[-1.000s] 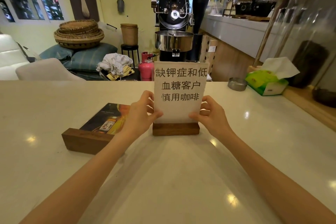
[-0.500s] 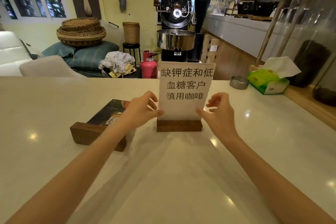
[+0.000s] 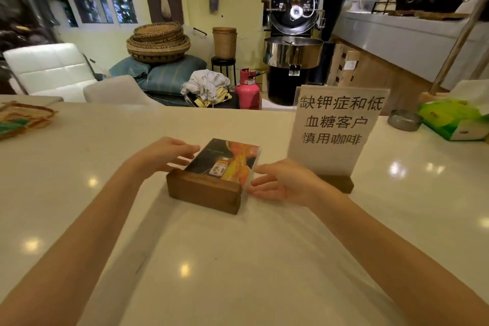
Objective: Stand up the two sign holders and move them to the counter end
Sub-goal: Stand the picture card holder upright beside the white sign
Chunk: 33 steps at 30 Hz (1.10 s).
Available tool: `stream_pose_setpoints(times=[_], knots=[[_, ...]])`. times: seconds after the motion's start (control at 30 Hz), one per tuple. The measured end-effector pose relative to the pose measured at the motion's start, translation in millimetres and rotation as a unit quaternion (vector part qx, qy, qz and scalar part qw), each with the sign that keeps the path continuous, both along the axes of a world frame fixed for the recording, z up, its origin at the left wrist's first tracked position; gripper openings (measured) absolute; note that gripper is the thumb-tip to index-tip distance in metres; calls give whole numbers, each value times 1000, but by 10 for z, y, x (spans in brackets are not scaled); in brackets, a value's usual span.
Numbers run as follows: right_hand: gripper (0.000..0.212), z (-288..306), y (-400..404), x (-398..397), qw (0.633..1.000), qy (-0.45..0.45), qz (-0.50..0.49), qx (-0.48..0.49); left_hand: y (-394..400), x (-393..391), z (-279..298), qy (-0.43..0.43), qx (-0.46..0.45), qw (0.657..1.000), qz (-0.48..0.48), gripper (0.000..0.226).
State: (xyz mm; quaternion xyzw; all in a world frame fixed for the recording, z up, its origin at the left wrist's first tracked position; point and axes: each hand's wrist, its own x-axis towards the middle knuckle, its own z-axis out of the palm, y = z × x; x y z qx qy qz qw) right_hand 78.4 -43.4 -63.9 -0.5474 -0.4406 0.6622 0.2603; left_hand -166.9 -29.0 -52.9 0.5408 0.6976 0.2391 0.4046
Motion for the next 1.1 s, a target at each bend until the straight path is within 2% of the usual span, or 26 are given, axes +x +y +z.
stream_pose_setpoints(times=[0.07, 0.17, 0.27, 0.4, 0.5, 0.57, 0.63, 0.73, 1.0, 1.1], knots=[[44, -50, 70, -89, 1000, 2, -13, -27, 29, -102, -131, -23, -24, 999, 36, 46], [32, -94, 110, -180, 999, 26, -22, -38, 56, -222, -233, -77, -33, 994, 68, 38], [20, -155, 135, -263, 999, 33, -19, -35, 29, -273, -280, -105, -60, 992, 26, 29], [33, -204, 174, -345, 999, 23, -32, -18, 25, -259, -311, -150, -80, 985, -12, 28], [35, -206, 179, -356, 999, 2, -35, -2, 58, -274, -325, -151, -81, 984, -40, 45], [39, -210, 179, -352, 999, 3, -34, 1, 74, -276, -321, -148, -76, 985, -53, 42], [52, -227, 181, -351, 999, 9, -36, 4, 90, -278, -316, -147, -69, 985, -58, 33], [52, -221, 156, -341, 999, 13, -39, 31, 83, -280, -306, -146, -46, 986, -67, 28], [48, -22, 110, -228, 976, -20, -6, 216, -17, -196, -187, -141, 103, 982, -74, 14], [46, -19, 29, -229, 960, -40, -14, 277, -80, -169, -169, -126, 147, 978, -76, 16]])
